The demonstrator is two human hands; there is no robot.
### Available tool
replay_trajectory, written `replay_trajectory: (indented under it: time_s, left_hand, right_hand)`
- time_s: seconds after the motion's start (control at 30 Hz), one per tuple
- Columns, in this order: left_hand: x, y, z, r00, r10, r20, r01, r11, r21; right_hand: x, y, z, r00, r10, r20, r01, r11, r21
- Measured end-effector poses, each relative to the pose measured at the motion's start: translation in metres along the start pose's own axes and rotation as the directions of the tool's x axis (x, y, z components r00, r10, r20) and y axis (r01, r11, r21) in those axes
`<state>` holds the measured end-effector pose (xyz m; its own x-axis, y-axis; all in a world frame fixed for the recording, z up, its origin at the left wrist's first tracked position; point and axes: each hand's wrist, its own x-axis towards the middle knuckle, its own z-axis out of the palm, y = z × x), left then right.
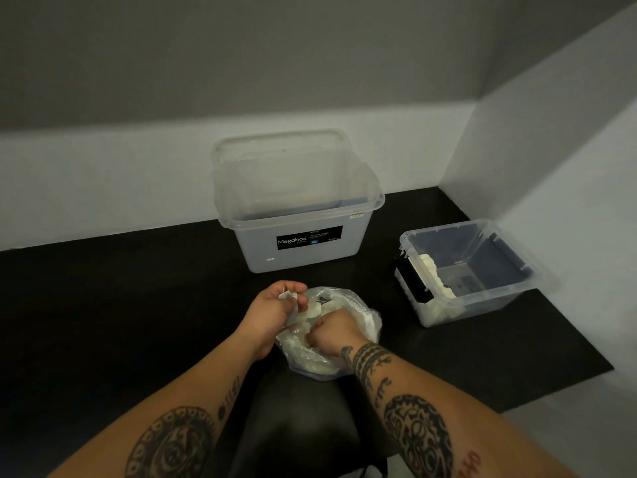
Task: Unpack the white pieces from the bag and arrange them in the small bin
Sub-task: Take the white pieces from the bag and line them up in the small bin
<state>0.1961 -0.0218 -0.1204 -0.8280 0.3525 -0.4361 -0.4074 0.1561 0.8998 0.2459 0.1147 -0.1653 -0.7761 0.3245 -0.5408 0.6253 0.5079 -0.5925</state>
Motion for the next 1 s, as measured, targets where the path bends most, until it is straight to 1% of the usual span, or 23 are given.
replay_trajectory:
  time_s: [0.07,0.1,0.17,0.27,0.33,0.4,0.53,0.6,0.73,0.8,0.87,0.9,0.93,1.0]
  left_hand:
    - [-0.003,-0.001,-0.001,1.0,0.011,-0.007,-0.011,1.0,0.023]
    - [-0.005,-0.001,-0.002,1.0,0.016,-0.008,-0.016,0.999,0.031]
    - [-0.008,0.001,-0.004,1.0,0.021,-0.019,-0.02,0.999,0.031]
    - [-0.008,0.003,-0.005,0.998,0.031,-0.063,-0.03,1.0,0.007]
    - [-0.009,0.006,-0.003,0.997,0.027,-0.078,-0.029,0.999,-0.033]
    - [-0.011,0.01,0.001,0.999,0.004,-0.054,-0.007,0.998,-0.065]
    - [-0.011,0.016,0.013,0.996,-0.073,0.05,0.078,0.991,-0.112]
    - [-0.011,0.017,0.019,0.993,-0.088,0.078,0.097,0.987,-0.129]
    - [-0.01,0.016,0.026,0.991,-0.111,0.075,0.124,0.971,-0.205]
    - [-0.008,0.016,0.026,0.994,-0.098,0.052,0.107,0.973,-0.207]
    - [-0.006,0.016,0.026,1.0,-0.022,-0.002,0.022,0.989,-0.147]
    - [-0.006,0.016,0.024,0.999,0.038,-0.031,-0.041,0.995,-0.088]
    - [-0.006,0.018,0.023,0.993,0.106,-0.053,-0.106,0.994,-0.007]
    - [-0.008,0.022,0.021,0.972,0.228,-0.053,-0.214,0.958,0.189]
  right_hand:
    - [-0.005,0.0,-0.004,1.0,0.003,-0.01,-0.002,1.0,0.025]
    - [-0.008,0.0,-0.008,1.0,0.011,-0.013,-0.01,0.997,0.079]
    - [-0.02,-0.006,-0.021,0.999,0.035,0.03,-0.041,0.966,0.257]
    - [-0.037,-0.011,-0.051,0.99,-0.054,0.127,-0.012,0.886,0.464]
    - [-0.045,-0.013,-0.068,0.982,-0.128,0.139,0.028,0.825,0.565]
    - [-0.052,-0.012,-0.079,0.976,-0.168,0.139,0.047,0.783,0.621]
    - [-0.058,-0.005,-0.087,0.968,-0.208,0.142,0.07,0.764,0.642]
    - [-0.059,0.0,-0.086,0.966,-0.225,0.126,0.09,0.753,0.652]
    - [-0.061,0.012,-0.085,0.969,-0.238,0.063,0.132,0.715,0.686]
    - [-0.06,0.018,-0.083,0.971,-0.231,0.056,0.132,0.722,0.679]
    - [-0.059,0.024,-0.082,0.974,-0.215,0.074,0.118,0.758,0.642]
    - [-0.058,0.026,-0.082,0.976,-0.205,0.077,0.115,0.779,0.616]
    - [-0.057,0.028,-0.082,0.978,-0.196,0.064,0.123,0.802,0.585]
    - [-0.055,0.026,-0.083,0.982,-0.191,-0.013,0.171,0.846,0.505]
